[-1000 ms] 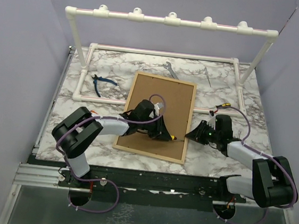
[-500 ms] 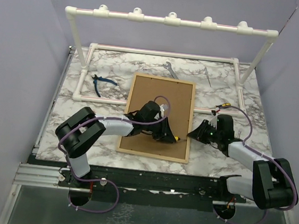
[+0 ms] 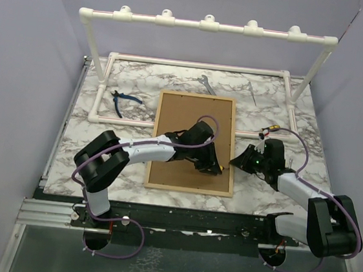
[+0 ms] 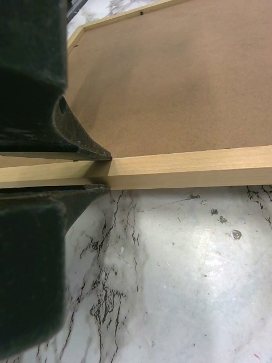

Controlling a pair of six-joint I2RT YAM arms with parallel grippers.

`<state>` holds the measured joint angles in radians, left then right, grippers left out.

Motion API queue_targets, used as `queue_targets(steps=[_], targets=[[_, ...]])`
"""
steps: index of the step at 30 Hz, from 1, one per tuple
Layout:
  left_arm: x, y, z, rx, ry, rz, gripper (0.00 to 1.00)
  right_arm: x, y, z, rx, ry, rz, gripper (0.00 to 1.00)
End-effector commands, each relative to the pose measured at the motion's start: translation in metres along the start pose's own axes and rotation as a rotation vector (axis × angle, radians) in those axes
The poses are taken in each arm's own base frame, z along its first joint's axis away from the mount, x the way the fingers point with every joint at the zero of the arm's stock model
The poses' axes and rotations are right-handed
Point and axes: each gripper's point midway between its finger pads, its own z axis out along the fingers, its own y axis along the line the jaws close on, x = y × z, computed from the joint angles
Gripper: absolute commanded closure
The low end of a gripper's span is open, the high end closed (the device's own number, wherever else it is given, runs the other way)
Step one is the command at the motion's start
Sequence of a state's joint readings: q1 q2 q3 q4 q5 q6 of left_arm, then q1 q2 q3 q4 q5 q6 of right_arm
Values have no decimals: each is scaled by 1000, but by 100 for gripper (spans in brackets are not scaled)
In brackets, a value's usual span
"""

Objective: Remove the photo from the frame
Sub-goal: Release the photo frame item from the photo frame.

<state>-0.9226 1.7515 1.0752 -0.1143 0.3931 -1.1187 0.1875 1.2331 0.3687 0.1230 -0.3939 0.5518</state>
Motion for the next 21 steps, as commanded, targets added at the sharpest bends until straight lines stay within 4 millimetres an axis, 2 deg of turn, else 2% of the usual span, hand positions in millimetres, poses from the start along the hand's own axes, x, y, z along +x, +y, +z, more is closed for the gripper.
queue_targets(steps=[1,8,16,17,21], targets=[[-5,-35,11,58,-24,5,100,24,24,-5,-119,95,26,92],[-9,-58,15,10,-32,-32,100,24,25,-6,-128,93,22,92],[-6,-70,29,-137,-40,-58,100,22,26,-6,-126,85,29,93],[-8,-76,29,-146,-52,-55,100,22,27,-6,-130,84,31,93],[-12,-81,31,-232,-87,-55,100,23,31,-6,-143,86,34,93]])
